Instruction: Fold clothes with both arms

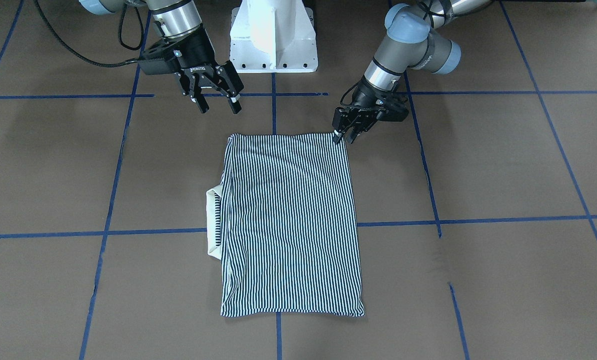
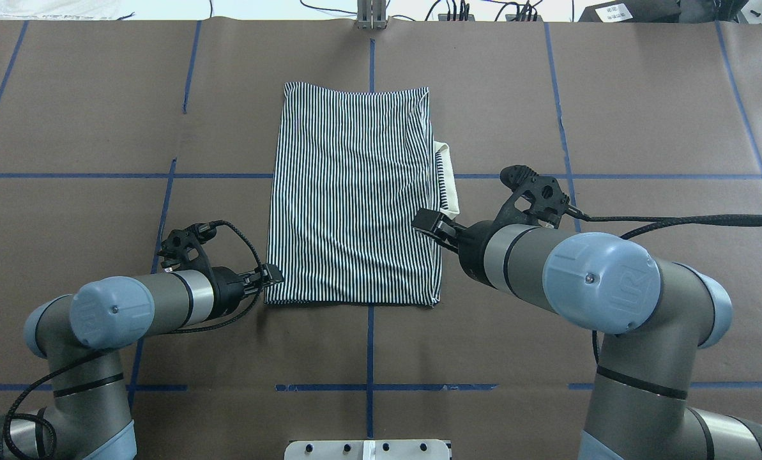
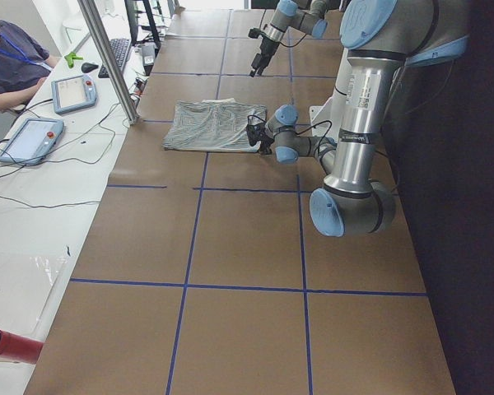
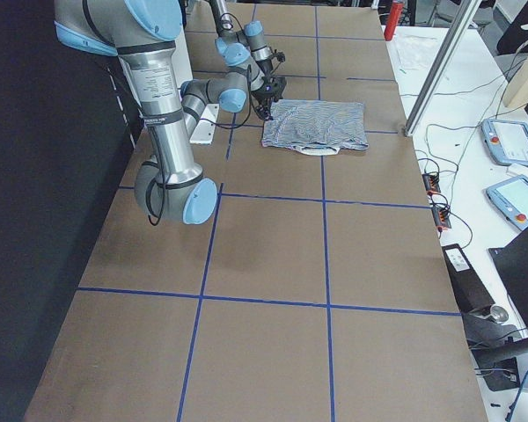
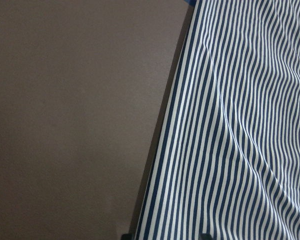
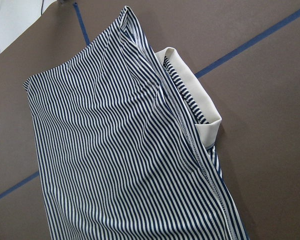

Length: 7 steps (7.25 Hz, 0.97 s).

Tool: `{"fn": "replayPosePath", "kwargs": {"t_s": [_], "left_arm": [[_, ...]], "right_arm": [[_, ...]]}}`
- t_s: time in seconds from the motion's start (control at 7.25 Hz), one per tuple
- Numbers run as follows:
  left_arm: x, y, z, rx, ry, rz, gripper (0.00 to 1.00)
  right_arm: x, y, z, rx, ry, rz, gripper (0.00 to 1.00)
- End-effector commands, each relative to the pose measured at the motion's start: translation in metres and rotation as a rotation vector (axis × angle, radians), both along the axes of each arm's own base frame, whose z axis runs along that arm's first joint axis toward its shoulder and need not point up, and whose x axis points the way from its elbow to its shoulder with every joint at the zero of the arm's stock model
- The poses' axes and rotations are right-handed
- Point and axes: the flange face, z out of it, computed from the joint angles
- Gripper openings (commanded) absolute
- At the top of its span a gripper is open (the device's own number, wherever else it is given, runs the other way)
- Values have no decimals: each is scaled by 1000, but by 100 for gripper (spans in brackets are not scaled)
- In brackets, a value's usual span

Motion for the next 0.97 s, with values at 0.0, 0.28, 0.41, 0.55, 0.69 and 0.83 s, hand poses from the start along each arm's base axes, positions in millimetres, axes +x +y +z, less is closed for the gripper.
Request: {"fn": "replayPosePath", "kwargs": {"t_s": [0.0,0.28,0.41,0.55,0.69,0.83], "left_arm": [[8,5,4,-4,-9,13,54],[9,7,2,-2,-4,16,54],[9,7,2,-2,-4,16,54],[11,11,1,-1,-3,22,54],[14,13,-3,1,3,27,55],[13,13,-5,1,7,26,54]], "right_arm": [[0,0,0,0,0,0,100],[0,0,0,0,0,0,100],[0,0,0,0,0,0,100],[0,0,0,0,0,0,100],[0,0,0,0,0,0,100],[0,0,0,0,0,0,100]]}}
